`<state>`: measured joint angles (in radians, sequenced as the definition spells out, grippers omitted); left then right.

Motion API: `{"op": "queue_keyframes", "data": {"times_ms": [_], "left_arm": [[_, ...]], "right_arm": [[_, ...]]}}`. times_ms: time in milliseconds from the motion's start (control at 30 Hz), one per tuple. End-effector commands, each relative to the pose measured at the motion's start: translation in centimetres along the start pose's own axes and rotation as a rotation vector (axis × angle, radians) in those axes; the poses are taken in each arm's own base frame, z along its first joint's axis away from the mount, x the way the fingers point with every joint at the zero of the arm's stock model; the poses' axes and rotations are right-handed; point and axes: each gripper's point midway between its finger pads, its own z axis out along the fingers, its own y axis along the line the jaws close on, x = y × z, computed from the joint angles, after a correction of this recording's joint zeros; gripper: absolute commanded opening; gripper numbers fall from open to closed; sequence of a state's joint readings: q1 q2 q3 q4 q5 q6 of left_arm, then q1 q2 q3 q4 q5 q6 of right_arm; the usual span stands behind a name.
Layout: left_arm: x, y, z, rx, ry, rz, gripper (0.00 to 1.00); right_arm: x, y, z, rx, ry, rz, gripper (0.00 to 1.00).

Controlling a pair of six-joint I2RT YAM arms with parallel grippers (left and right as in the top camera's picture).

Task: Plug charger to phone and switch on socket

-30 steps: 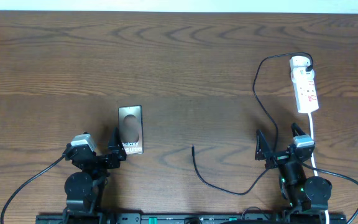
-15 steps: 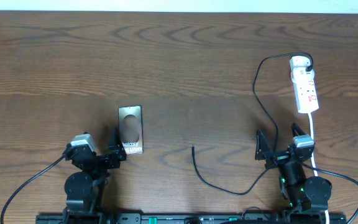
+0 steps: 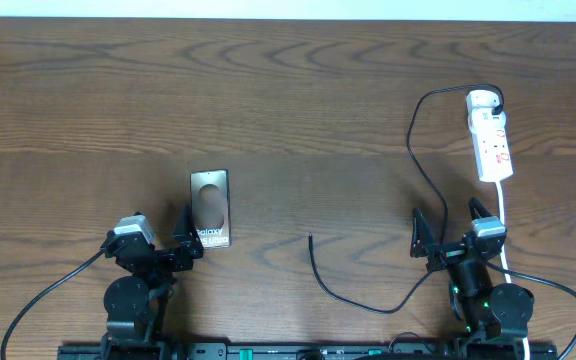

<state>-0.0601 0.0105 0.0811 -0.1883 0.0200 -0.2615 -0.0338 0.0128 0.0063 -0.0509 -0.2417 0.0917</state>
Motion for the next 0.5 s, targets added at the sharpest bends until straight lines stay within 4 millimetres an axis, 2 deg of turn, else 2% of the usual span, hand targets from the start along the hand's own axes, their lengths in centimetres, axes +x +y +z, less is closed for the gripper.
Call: {"op": "queue_keyframes", "data": {"times_ms": [0,133,333,467], "left_arm": [[1.3,0.6,0.2,-0.021,0.038,0.012,0.89],[0.3,0.1,0.2,0.000,0.001,0.010,0.89],[-2.6,-0.9,-0.5,0.022,-0.063,0.012,0.89],[-4.2,-1.8,-0.7,0.032,-0.042,0.041,0.89]], "right_arm": [[0.2,0.1,0.0,-0.005,0.008,0.010,0.99],[0.2,0.1,0.0,-0.005,0.008,0.010,0.99],[0.2,0.1,0.0,-0.005,0.008,0.010,0.99],[0.2,0.1,0.0,-0.005,0.008,0.010,0.99]]}}
